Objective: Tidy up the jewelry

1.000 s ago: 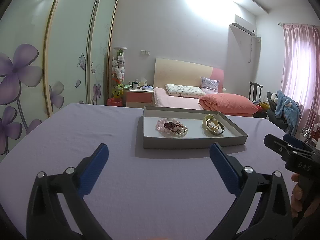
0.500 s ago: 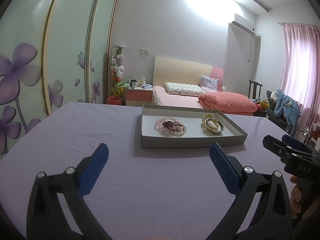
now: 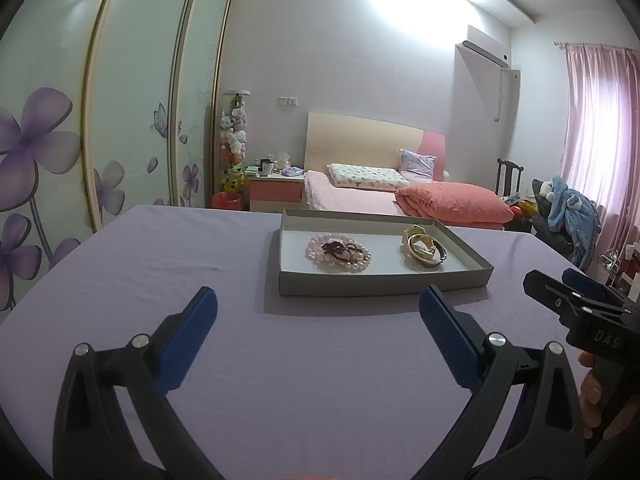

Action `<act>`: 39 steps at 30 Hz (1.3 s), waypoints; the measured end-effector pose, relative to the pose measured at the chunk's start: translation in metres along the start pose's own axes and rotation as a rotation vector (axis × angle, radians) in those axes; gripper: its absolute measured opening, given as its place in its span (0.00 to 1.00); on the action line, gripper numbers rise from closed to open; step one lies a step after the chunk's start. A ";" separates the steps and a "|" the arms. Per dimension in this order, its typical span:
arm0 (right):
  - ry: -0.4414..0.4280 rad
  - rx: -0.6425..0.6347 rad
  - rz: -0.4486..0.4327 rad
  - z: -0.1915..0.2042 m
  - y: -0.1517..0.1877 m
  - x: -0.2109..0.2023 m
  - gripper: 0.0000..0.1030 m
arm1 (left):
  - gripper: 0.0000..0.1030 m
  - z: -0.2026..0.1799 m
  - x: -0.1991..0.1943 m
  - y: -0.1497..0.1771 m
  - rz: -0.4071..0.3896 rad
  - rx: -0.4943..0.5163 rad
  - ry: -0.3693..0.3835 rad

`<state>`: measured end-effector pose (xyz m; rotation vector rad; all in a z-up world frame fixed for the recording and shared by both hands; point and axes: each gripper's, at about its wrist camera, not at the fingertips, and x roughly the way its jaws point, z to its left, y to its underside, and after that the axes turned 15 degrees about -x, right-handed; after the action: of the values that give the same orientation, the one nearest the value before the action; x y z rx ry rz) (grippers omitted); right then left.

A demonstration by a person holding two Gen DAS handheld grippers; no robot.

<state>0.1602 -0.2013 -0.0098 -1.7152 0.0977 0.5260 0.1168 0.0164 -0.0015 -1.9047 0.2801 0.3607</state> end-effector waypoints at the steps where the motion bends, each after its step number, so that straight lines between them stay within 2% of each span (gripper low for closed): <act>1: 0.000 0.001 0.000 0.000 0.000 0.000 0.98 | 0.96 0.000 0.000 0.000 -0.002 0.000 -0.001; 39: -0.004 0.006 -0.017 -0.001 -0.004 -0.005 0.98 | 0.96 -0.004 -0.004 -0.007 -0.012 0.006 -0.001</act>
<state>0.1574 -0.2022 -0.0042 -1.7077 0.0817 0.5153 0.1165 0.0149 0.0072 -1.8993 0.2686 0.3522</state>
